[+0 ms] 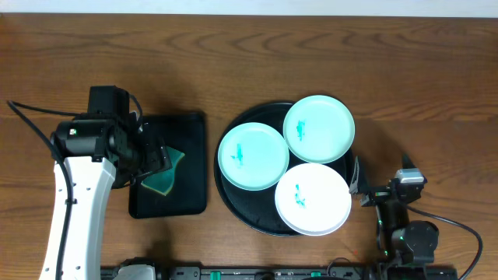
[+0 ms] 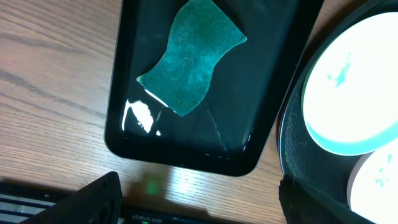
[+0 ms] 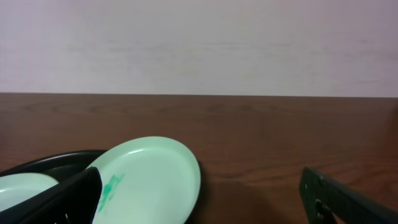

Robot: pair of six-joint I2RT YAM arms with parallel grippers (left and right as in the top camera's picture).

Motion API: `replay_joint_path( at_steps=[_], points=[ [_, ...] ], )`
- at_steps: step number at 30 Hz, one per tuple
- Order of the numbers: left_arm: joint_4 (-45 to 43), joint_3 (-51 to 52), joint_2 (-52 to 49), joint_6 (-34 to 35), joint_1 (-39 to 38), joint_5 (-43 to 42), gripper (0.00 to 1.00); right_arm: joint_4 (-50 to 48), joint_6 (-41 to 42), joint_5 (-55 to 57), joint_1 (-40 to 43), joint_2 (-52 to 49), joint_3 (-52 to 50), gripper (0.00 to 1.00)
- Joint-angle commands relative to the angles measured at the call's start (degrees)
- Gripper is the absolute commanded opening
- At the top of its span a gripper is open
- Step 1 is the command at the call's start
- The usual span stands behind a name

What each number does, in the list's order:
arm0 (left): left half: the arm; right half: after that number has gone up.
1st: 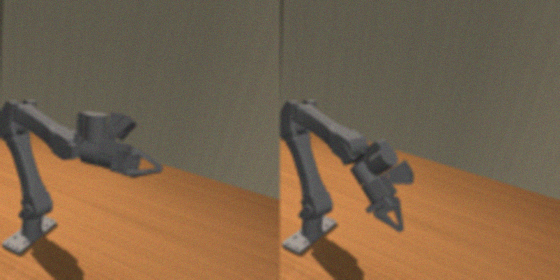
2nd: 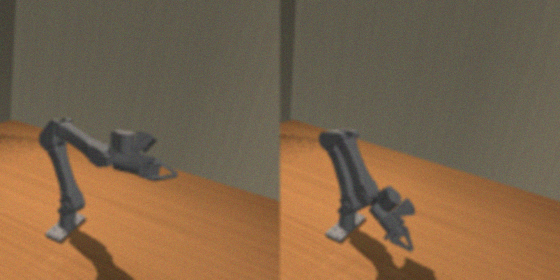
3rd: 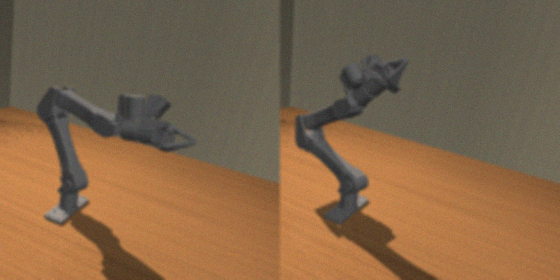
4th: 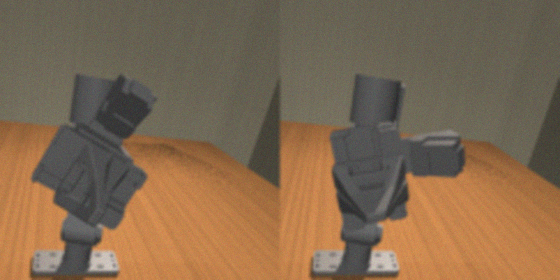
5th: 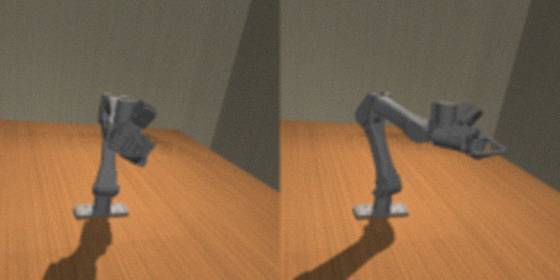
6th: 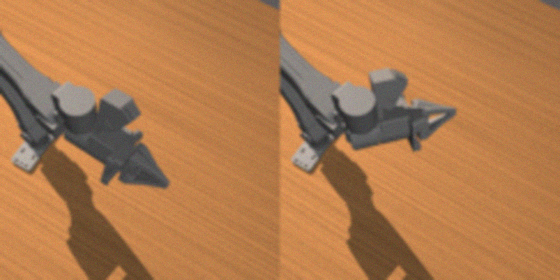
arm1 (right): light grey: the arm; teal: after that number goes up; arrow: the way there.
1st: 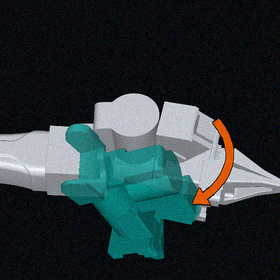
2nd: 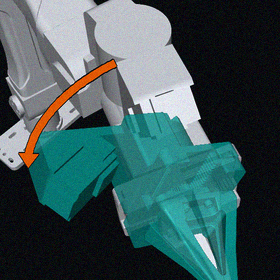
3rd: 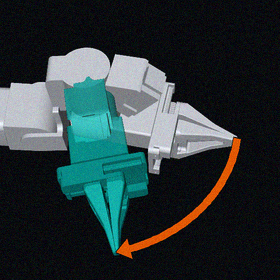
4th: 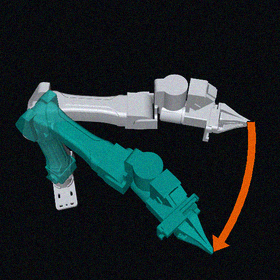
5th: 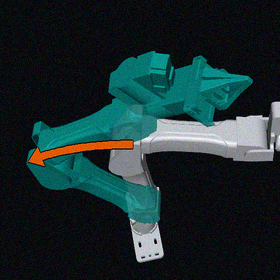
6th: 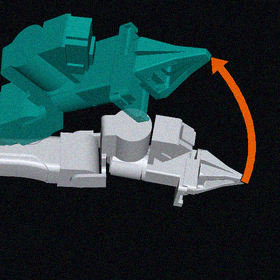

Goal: Clean dirty plates on tray and stack at the side
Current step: 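Reach the right gripper between the mint plates on the round tray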

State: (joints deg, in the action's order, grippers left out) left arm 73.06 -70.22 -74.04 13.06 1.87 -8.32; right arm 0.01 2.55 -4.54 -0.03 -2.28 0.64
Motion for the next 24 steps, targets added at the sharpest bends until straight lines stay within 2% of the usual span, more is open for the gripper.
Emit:
replay_joint_path(
  at_steps=[1, 6, 10, 11, 18, 24],
  points=[
    [-0.1, -1.3, -0.2, -0.5, 0.2, -0.2, 0.82, 0.8, -0.1, -2.2, -0.4, -1.6, 4.3, 0.99],
    [-0.6, -1.3, -0.2, -0.5, 0.2, -0.2, 0.82, 12.0, -0.1, -2.7, -0.4, -11.6, 15.9, 0.99],
    [-1.4, -1.3, -0.2, -0.5, 0.2, -0.2, 0.82, 20.1, 0.0, -5.0, -0.4, -26.3, 27.8, 0.99],
    [-1.5, -1.3, -0.2, -0.5, 0.2, -0.2, 0.82, 24.1, 0.0, -8.5, -0.4, -34.3, 34.7, 0.99],
    [-1.6, -1.3, -0.2, -0.5, 0.2, -0.2, 0.82, 41.6, 0.6, -24.2, -1.6, -60.6, 58.9, 0.99],
    [-1.6, -1.3, -0.2, -0.5, 0.2, -0.2, 0.82, 60.5, -2.4, -25.4, -8.6, -81.0, 76.8, 0.99]
  ],
)
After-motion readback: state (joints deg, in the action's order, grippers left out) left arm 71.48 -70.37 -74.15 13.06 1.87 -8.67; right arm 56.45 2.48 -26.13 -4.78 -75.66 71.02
